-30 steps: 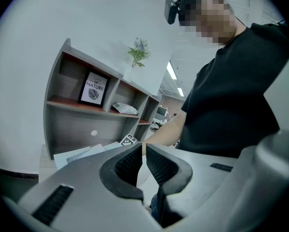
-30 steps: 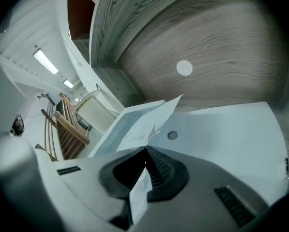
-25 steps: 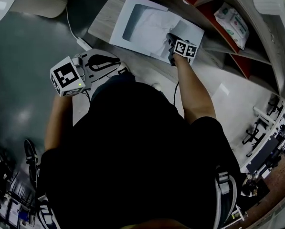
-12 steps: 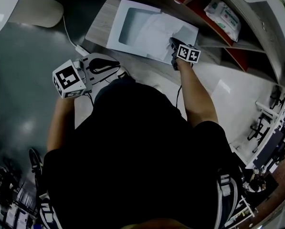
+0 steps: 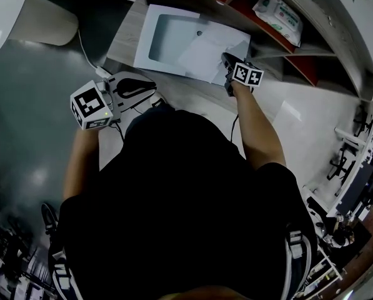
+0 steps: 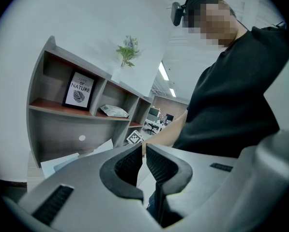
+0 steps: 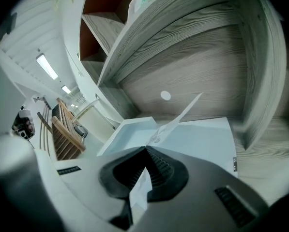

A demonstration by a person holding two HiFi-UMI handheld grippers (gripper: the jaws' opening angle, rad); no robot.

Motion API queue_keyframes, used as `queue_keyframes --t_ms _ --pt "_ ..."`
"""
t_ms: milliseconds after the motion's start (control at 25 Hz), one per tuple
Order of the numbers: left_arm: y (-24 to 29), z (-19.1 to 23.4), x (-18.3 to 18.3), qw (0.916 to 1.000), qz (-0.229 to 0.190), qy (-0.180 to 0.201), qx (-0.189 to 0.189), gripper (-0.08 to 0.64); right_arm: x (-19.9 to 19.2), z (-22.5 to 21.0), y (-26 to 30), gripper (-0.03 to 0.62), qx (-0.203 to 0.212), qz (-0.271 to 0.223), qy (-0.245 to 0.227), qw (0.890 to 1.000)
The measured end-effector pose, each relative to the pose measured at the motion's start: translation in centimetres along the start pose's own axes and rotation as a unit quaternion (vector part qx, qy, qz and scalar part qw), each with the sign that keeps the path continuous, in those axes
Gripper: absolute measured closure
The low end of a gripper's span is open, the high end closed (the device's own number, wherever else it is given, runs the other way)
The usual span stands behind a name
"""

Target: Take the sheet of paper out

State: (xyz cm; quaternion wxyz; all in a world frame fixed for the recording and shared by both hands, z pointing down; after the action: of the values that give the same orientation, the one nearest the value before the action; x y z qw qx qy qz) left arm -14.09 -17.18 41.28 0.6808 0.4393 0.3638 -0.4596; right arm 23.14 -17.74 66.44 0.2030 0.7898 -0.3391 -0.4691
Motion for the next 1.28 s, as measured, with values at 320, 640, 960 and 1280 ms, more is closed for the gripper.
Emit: queue_keyframes --t_ms 320,640,960,1280 --pt "1.5 -0.6 0.7 0.9999 0.001 0.007 -0.012 0.518 0.9 0.2 -3.3 0.577 0.012 -0.026 -0.008 1.0" --pt "3.2 -1.3 1.4 0.9996 0.004 0.014 -0.024 0.518 1.5 0.7 -6.5 0.577 0.016 -0.037 -0.034 0.999" --pt "5.0 -1.4 2.3 0.9991 0.006 0.021 -0.035 0.518 2.2 2.0 -9.5 0.577 0.025 -0.054 -0.063 0.996" --pt "6.7 -1.4 2.8 0.9978 0.016 0.031 -0.056 0.518 2.5 2.4 -12.4 0.577 0.031 -0.062 -0.079 0.994"
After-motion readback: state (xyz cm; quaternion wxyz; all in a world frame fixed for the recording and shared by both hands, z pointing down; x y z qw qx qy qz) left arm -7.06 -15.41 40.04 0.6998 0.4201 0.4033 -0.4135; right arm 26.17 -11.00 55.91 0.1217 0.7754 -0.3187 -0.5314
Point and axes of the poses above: the fingertips, and each gripper's own axes: y forward along the fingers, z to its left, x out of its top, the point moved 7 cm from there along -y, backward along the fingers, and after that the axes turned 1 degree about -x, right-handed, at the moved point
